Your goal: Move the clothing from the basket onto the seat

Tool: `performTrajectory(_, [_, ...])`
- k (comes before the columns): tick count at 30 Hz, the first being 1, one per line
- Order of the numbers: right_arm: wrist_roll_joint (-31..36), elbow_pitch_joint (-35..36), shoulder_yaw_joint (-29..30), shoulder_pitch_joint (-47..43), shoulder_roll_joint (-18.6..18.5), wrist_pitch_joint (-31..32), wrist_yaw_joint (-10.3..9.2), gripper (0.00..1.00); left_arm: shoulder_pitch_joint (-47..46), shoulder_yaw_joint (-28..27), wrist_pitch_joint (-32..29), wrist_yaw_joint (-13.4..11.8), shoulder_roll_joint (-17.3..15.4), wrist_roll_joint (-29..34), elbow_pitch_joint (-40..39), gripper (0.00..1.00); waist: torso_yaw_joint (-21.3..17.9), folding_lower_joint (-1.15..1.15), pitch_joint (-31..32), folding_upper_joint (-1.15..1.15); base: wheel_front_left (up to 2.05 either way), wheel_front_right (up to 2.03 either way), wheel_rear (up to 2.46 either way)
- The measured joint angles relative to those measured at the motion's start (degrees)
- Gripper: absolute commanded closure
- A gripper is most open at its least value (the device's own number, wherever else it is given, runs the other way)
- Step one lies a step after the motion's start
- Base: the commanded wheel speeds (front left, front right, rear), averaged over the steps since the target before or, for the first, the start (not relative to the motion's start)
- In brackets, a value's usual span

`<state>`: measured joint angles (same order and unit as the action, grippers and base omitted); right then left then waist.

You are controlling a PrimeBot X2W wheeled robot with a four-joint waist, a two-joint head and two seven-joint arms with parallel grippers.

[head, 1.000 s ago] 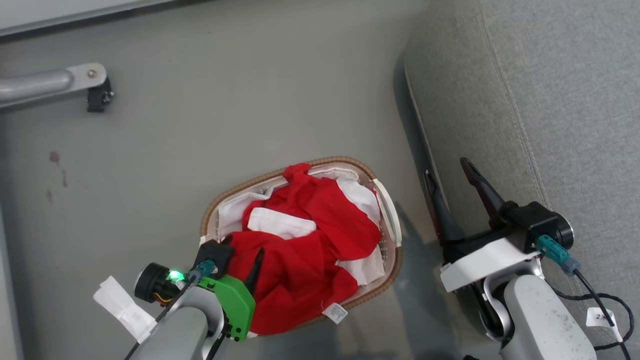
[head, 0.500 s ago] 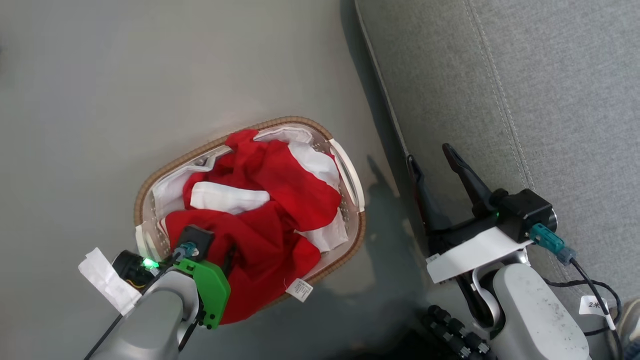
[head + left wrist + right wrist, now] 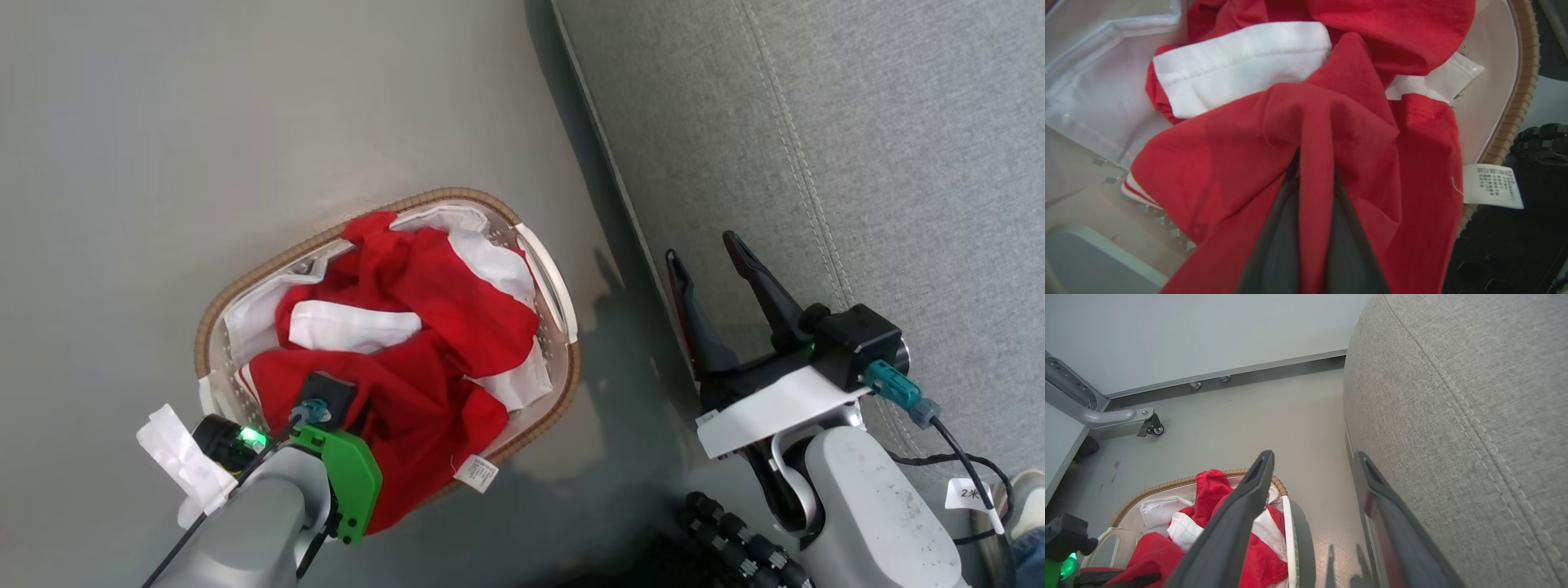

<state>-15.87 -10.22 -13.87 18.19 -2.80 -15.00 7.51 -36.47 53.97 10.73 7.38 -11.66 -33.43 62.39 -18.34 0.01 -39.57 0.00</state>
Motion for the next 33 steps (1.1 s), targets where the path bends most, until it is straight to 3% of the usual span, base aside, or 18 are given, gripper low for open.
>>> performTrajectory(10, [4.1, -2.4, 2.7, -2.5, 0.0, 0.0, 0.00, 0.00, 1.7, 3.3, 3.7, 0.0, 0.6, -2.3, -2.0, 1.00, 2.3, 0.00, 7.2, 0.00, 0.00, 0.00, 0.00])
performTrajectory(16, [7.0, -3.8, 5.3, -5.7, 0.1, 0.0, 0.00, 0.00, 1.8, 1.2, 4.3, 0.0, -0.4, -1.5, -8.2, 1.00, 4.6, -0.01, 13.6, 0.00, 0.00, 0.00, 0.00])
performTrajectory(21, [8.4, -4.9, 6.7, -8.9, 0.1, 0.0, 0.00, 0.00, 2.9, -1.3, 4.3, -1.3, -1.9, 2.3, -15.0, 1.00, 6.6, -0.01, 19.3, 0.00, 0.00, 0.00, 0.00])
performTrajectory(33, [10.0, -6.1, 7.3, -16.0, 0.1, 0.0, 0.00, 0.00, 0.4, -3.0, 4.3, -1.3, -4.2, 9.8, -25.9, 1.00, 10.9, -0.01, 33.7, 0.00, 0.00, 0.00, 0.00])
